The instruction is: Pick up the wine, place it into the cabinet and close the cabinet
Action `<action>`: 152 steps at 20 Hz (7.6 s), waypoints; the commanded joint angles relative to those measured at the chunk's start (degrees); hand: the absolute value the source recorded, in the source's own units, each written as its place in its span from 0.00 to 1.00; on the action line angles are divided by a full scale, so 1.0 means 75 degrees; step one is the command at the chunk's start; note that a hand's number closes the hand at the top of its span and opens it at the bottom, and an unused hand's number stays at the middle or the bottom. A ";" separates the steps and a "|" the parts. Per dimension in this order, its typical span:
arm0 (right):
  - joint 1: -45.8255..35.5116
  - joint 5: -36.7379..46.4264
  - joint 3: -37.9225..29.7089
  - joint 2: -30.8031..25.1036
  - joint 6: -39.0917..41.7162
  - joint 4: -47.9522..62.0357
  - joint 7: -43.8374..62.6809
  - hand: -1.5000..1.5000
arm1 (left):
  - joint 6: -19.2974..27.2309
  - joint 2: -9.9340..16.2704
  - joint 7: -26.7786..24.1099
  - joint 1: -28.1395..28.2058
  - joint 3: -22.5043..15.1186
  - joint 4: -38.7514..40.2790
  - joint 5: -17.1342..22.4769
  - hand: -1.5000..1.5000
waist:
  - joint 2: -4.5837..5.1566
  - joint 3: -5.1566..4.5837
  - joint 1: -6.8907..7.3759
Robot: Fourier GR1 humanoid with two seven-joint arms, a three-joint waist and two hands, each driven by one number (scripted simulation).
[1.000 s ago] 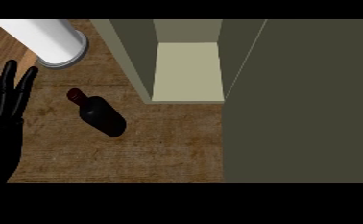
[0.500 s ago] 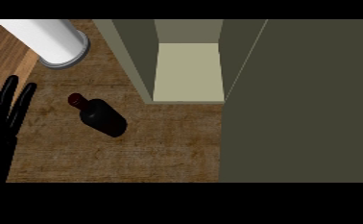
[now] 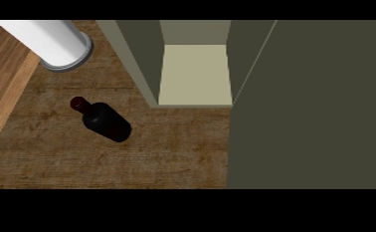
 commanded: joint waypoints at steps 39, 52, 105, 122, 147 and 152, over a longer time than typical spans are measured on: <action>-0.0190 -0.0480 0.0223 0.0104 -0.0760 -0.1741 0.1318 0.00 | -0.1456 -0.0160 -0.0927 -0.0124 0.1156 0.2119 -0.0613 0.00 | 0.0033 -0.0005 -0.0111; 0.0814 -0.0475 0.0223 0.0198 0.0030 -0.1316 0.0202 0.00 | -0.1317 -0.0298 -0.3203 -0.1278 0.1080 0.5308 -0.2562 0.00 | 0.0039 0.0001 -0.0155; 0.1060 -0.0131 0.0225 0.0403 0.0600 -0.1104 -0.0167 0.00 | -0.5872 -0.0026 -0.8462 -0.3886 0.0472 1.4945 -0.3553 1.00 | 0.0043 -0.0013 -0.0136; 0.1194 -0.0019 0.0365 0.0415 0.0526 -0.1182 -0.0068 0.00 | -0.1284 -0.0311 -1.0213 -0.2706 -0.1045 1.2851 -0.5712 1.00 | -0.0019 0.0012 0.0030; 0.1432 -0.0239 0.0112 0.0451 0.0753 -0.1222 -0.0249 0.00 | 0.1877 -0.1298 -0.4525 -0.4244 -0.3384 0.9411 -0.6567 1.00 | 0.0033 -0.0001 -0.0150; 0.1442 -0.0736 -0.0516 0.0246 0.0909 -0.1233 -0.0144 0.00 | 0.2974 -0.1299 -0.4762 -0.4421 -0.4294 0.9934 -0.6261 1.00 | 0.0047 -0.0003 -0.0172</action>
